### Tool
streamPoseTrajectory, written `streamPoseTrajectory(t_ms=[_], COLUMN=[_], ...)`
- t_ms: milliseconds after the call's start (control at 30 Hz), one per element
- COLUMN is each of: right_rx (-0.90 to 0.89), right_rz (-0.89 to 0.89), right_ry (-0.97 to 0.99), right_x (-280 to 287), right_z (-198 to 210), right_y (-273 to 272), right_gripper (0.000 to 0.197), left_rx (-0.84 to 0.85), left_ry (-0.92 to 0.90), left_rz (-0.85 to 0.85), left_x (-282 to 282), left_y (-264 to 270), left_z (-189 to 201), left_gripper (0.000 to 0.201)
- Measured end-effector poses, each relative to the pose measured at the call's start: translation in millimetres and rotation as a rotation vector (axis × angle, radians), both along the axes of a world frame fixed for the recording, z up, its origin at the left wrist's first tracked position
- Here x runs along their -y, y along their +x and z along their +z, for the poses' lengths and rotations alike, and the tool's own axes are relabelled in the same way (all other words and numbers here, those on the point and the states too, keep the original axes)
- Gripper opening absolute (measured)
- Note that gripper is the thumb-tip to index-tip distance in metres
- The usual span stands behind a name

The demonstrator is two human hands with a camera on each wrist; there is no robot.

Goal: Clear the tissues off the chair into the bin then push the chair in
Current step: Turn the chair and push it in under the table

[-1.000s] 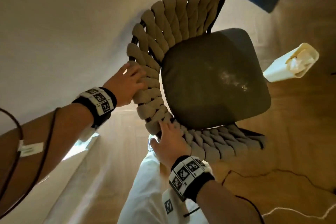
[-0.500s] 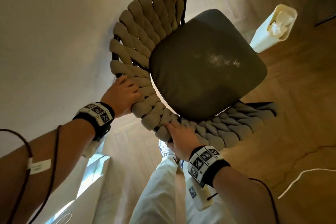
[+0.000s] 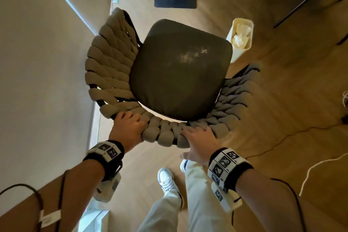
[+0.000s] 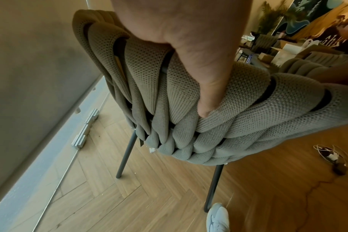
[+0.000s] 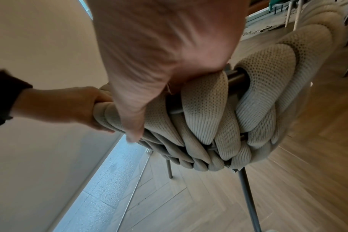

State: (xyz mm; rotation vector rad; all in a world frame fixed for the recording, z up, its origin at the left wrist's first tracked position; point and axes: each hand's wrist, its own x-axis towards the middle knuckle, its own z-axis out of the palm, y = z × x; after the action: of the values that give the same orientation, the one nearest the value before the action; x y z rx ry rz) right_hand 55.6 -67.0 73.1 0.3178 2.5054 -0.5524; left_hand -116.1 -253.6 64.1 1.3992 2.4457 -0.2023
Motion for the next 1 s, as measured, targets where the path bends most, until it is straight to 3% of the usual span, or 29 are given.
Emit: streamPoseTrajectory(t_ms=[233, 367, 500, 800, 1000], right_rx=[-0.113, -0.140, -0.159, -0.205, -0.181], right_rz=[0.016, 0.033, 0.083, 0.091, 0.093], right_ry=[0.025, 0.062, 0.088, 0.131, 0.134], right_x=[-85.4, -144.4, -183.5, -226.9, -267.0], right_z=[3.7, 3.8, -2.8, -17.3, -12.2], right_y=[-36.7, -60.0, -80.1, -131.2, -186.8], right_gripper=[0.054, 0.053, 0.055, 0.056, 0.058], left_rx=[0.017, 0.029, 0.048, 0.093, 0.023], left_ry=[0.008, 0.035, -0.052, -0.043, -0.022], left_rz=[0.068, 0.104, 0.128, 0.112, 0.070], left_x=[-72.7, -77.2, -84.8, -126.4, -163.5], left_y=[-30.2, -66.7, -96.1, -154.8, -205.0], left_z=[0.8, 1.4, -4.1, -14.7, -17.0], left_gripper=[0.049, 0.066, 0.074, 0.071, 0.064])
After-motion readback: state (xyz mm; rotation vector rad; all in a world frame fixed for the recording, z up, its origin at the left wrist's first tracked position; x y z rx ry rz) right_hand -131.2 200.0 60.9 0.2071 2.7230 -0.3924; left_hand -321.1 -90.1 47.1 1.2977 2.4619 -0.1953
